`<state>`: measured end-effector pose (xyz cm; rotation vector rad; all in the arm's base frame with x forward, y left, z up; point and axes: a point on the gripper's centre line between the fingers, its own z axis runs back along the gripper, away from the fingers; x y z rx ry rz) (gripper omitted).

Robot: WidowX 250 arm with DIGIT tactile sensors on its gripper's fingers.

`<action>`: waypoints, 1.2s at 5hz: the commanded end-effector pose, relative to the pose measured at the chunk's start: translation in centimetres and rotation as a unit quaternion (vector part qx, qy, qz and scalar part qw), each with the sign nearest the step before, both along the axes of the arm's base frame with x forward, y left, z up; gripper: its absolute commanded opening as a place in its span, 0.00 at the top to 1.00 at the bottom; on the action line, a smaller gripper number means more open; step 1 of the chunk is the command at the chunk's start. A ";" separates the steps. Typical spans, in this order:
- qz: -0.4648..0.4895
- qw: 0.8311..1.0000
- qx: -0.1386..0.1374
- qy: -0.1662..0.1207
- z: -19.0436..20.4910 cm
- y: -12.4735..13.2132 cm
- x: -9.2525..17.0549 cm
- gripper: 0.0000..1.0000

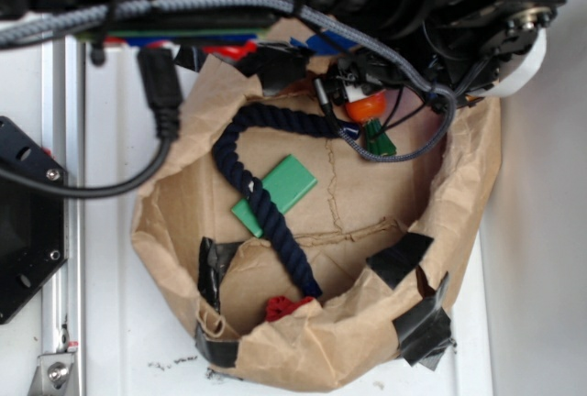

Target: Grab the carrot.

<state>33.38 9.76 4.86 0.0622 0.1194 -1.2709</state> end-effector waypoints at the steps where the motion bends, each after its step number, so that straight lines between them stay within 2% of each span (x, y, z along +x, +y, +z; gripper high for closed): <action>1: -0.039 0.998 -0.026 -0.051 3.3 -1.4 -1.0 0.00; 2: -0.044 0.997 -0.028 -0.065 4.5 -1.7 -2.1 0.00; 3: -0.050 0.996 -0.028 -0.064 4.3 -2.0 -2.6 0.00; 6: -0.046 0.999 -0.020 -0.009 -0.1 -1.8 -1.4 0.00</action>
